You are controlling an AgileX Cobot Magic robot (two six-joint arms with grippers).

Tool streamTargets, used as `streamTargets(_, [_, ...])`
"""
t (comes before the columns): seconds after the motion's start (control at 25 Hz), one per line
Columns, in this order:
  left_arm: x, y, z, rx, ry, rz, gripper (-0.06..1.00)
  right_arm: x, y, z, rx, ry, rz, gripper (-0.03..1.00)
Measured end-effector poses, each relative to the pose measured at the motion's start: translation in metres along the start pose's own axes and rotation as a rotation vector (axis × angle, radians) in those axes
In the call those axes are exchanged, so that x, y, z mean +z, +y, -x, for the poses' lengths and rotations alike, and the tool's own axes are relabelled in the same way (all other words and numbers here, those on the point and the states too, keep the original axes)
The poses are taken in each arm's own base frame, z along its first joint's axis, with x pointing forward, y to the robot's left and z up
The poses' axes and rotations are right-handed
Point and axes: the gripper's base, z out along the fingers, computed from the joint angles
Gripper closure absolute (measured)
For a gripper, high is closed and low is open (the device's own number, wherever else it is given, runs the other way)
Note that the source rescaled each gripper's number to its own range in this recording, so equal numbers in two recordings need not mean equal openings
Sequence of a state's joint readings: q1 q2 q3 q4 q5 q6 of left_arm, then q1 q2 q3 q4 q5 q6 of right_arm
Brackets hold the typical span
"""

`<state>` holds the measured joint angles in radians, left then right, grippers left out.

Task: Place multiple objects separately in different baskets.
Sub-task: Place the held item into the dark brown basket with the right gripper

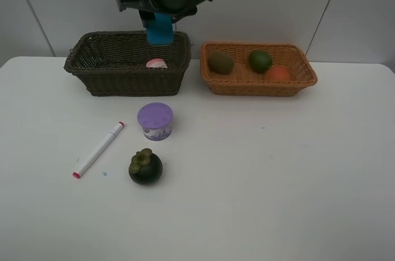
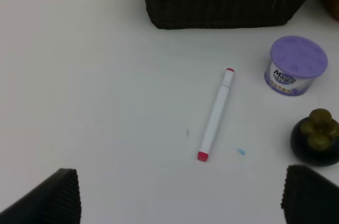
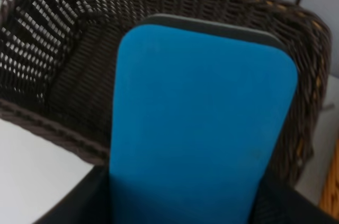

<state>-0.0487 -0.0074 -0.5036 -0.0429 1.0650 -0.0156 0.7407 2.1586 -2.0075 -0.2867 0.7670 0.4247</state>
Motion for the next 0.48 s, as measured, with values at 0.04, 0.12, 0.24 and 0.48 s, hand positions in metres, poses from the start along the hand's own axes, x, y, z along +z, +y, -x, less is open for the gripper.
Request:
streamTargets(0.04, [0.0, 0.0, 0.0, 0.0, 0.0, 0.0, -0.05, 0.007, 0.002, 0.001, -0.006, -0.033, 0.017, 0.57])
streamTargets(0.12, [0.0, 0.0, 0.0, 0.0, 0.0, 0.0, -0.05, 0.018, 0.007, 0.001, -0.016, -0.09, 0.05, 0.57])
streamTargets(0.24, [0.0, 0.0, 0.0, 0.0, 0.0, 0.0, -0.05, 0.039, 0.014, -0.001, -0.024, -0.165, 0.096, 0.57])
streamTargets(0.48, [0.0, 0.0, 0.0, 0.0, 0.0, 0.0, -0.05, 0.082, 0.01, -0.015, -0.043, -0.226, 0.12, 0.57])
